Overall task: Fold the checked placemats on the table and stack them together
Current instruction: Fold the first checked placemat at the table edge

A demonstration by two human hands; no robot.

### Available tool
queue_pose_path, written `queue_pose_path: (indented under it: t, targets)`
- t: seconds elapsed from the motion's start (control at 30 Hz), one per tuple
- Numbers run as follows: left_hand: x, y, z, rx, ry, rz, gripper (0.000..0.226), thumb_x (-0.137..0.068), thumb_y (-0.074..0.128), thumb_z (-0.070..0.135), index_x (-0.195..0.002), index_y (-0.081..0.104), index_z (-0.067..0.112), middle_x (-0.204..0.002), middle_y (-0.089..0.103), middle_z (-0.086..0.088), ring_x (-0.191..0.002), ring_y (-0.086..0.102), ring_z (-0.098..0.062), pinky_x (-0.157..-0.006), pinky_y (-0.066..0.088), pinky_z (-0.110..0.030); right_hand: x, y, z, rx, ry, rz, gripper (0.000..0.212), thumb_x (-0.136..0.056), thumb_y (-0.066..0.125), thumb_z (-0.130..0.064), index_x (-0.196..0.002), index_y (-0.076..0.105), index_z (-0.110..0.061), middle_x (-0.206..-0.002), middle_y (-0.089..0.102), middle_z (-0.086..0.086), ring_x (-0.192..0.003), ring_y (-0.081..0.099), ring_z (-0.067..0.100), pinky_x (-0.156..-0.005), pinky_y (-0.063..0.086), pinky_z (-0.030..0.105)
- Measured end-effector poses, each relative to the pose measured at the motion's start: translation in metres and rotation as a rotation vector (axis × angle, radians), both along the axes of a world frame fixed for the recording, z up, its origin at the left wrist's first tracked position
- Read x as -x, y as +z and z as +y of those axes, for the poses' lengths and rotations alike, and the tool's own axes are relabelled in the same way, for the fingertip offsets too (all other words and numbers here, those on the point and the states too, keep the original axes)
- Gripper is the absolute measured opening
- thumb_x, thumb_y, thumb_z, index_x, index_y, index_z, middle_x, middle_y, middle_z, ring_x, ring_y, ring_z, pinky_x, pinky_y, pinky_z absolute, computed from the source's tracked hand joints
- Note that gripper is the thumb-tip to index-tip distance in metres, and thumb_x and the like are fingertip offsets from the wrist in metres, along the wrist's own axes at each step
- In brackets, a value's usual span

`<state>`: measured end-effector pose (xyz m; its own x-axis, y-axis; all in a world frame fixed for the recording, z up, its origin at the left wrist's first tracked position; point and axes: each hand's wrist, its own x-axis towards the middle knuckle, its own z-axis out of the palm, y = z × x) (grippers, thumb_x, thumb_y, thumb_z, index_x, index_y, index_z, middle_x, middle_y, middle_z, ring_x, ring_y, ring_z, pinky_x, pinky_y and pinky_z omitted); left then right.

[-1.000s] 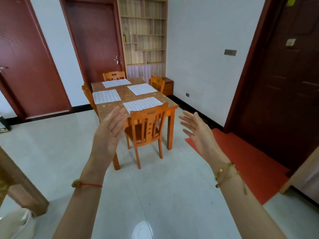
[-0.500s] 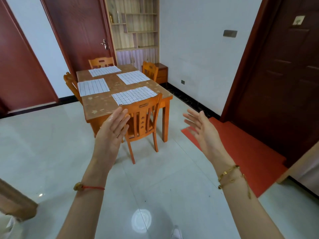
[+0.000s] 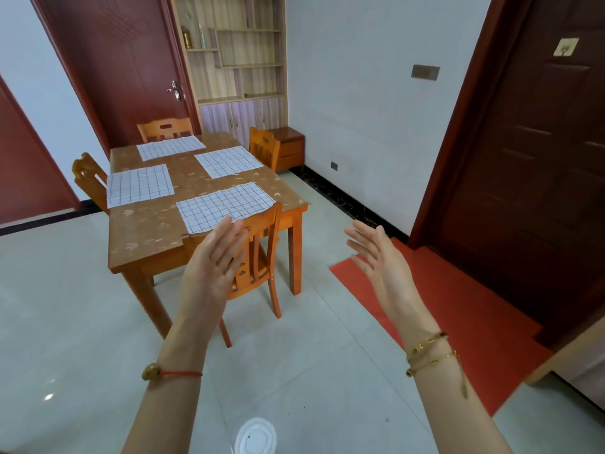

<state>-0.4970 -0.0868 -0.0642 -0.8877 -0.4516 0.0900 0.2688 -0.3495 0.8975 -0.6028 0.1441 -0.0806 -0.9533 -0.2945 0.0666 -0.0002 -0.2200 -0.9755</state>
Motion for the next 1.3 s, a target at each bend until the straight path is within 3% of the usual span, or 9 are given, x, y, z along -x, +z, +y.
queue_pose_path:
  t: [0.6,0.73,0.9,1.3]
  targets:
    - [0.255,-0.053,-0.029,-0.07,-0.184,0.044,0.046,-0.106,0.027,0.029,-0.148,0.04,0.015,-0.143,0.055,0.002,-0.133,0.051,-0.013,-0.114,0.033,-0.036,0.224,-0.045,-0.01,-0.024,-0.099,-0.074,0.044,-0.103,0.03,-0.045,-0.128,0.06,-0.024,-0.125,0.066,-0.007,-0.12,0.059,0.008,-0.11,0.04,0.04]
    - [0.329,-0.049,-0.041,-0.039,-0.168,0.049,0.046,-0.106,0.028,0.03,-0.146,0.043,0.013,-0.14,0.058,0.0,-0.129,0.055,-0.014,-0.111,0.038,-0.036,0.29,-0.043,-0.024,-0.029,-0.103,-0.076,0.045,-0.102,0.031,-0.046,-0.128,0.06,-0.024,-0.126,0.066,-0.007,-0.119,0.058,0.007,-0.111,0.039,0.041]
    - [0.424,-0.042,-0.063,-0.056,-0.185,0.047,0.044,-0.107,0.027,0.025,-0.144,0.045,0.011,-0.138,0.06,-0.002,-0.127,0.057,-0.013,-0.101,0.049,-0.025,0.375,-0.034,-0.043,-0.01,-0.12,-0.06,0.045,-0.101,0.032,-0.047,-0.128,0.059,-0.023,-0.127,0.065,-0.005,-0.12,0.058,0.008,-0.112,0.038,0.04]
    - [0.574,-0.045,-0.088,-0.06,-0.184,-0.035,0.045,-0.104,0.034,0.03,-0.142,0.048,0.01,-0.137,0.061,-0.005,-0.128,0.056,-0.019,-0.117,0.033,-0.042,0.528,-0.047,-0.07,-0.004,-0.129,-0.094,0.047,-0.102,0.031,-0.048,-0.13,0.058,-0.024,-0.128,0.065,-0.006,-0.121,0.057,0.008,-0.112,0.038,0.04]
